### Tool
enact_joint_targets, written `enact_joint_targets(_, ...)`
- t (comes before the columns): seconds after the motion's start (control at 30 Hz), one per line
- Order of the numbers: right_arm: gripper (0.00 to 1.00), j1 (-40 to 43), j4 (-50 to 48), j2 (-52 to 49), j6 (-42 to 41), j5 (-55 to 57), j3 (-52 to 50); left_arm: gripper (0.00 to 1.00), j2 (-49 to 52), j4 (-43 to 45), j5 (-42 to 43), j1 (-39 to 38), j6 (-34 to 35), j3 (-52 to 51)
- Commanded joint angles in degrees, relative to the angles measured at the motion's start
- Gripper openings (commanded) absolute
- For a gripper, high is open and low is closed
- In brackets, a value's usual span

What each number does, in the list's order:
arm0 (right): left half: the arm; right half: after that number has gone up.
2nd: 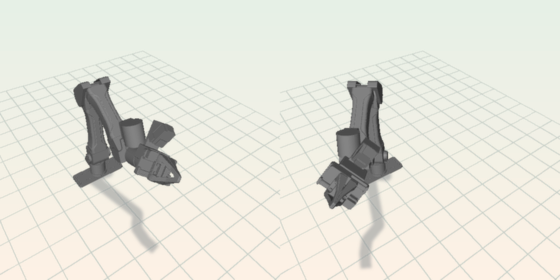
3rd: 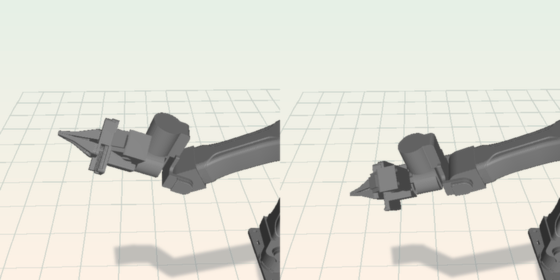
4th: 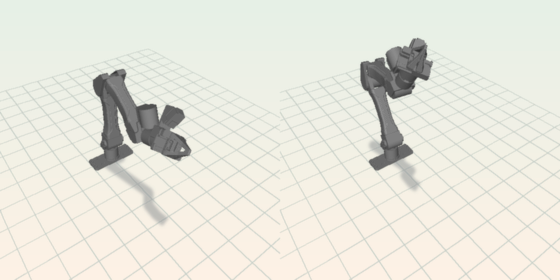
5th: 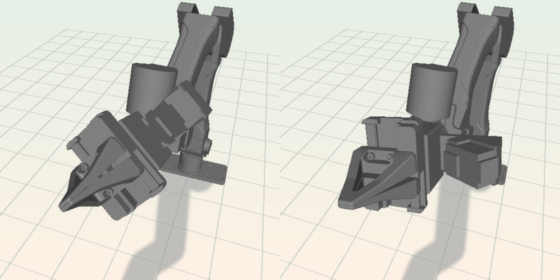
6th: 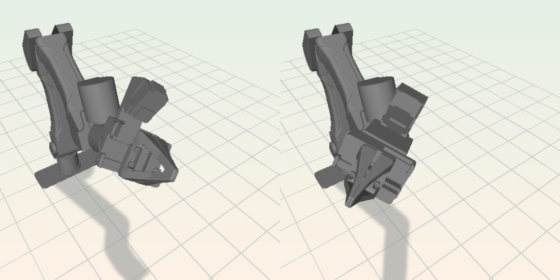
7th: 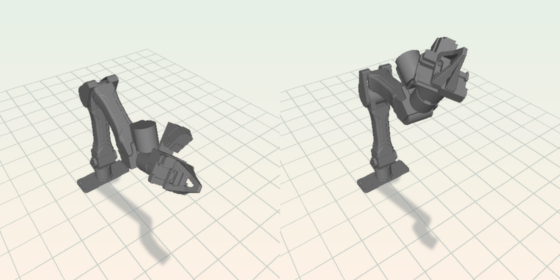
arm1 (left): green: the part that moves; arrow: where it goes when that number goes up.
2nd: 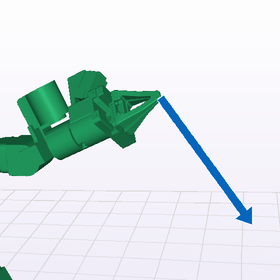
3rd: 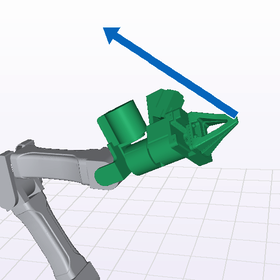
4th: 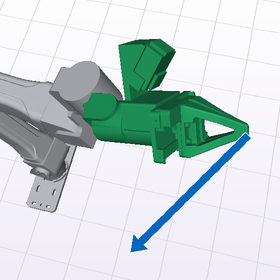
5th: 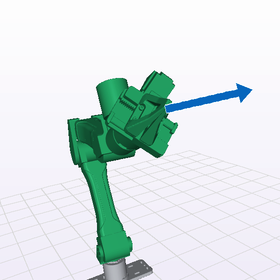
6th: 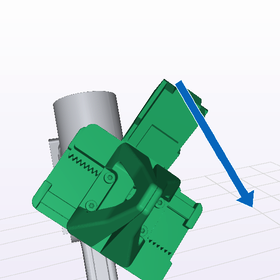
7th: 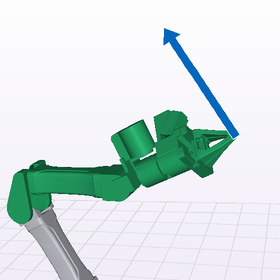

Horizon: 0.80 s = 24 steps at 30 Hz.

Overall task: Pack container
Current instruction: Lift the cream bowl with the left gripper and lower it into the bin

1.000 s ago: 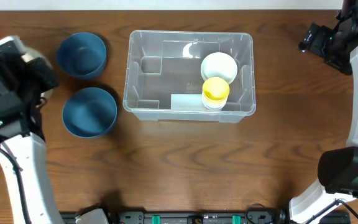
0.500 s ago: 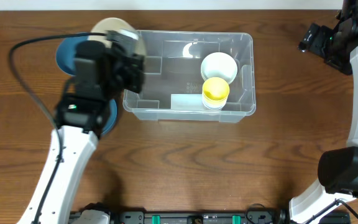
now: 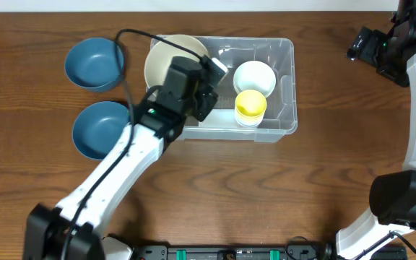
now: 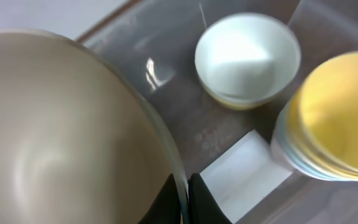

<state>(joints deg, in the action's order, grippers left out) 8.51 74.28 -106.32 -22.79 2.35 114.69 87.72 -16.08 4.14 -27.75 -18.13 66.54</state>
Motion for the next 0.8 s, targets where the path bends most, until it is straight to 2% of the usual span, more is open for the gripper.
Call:
enact_joint_targets(0.0,0.99,0.1,0.0,0.9,0.1,0.4,0.7,0.06,3.0,1.5,-2.4,0.0,-1.6,0.5)
enact_joint_targets(0.77,0.99,0.1,0.0,0.9,0.1,0.4,0.7,0.06,15.8,6.7,-1.6,0.0,-1.5,0.4)
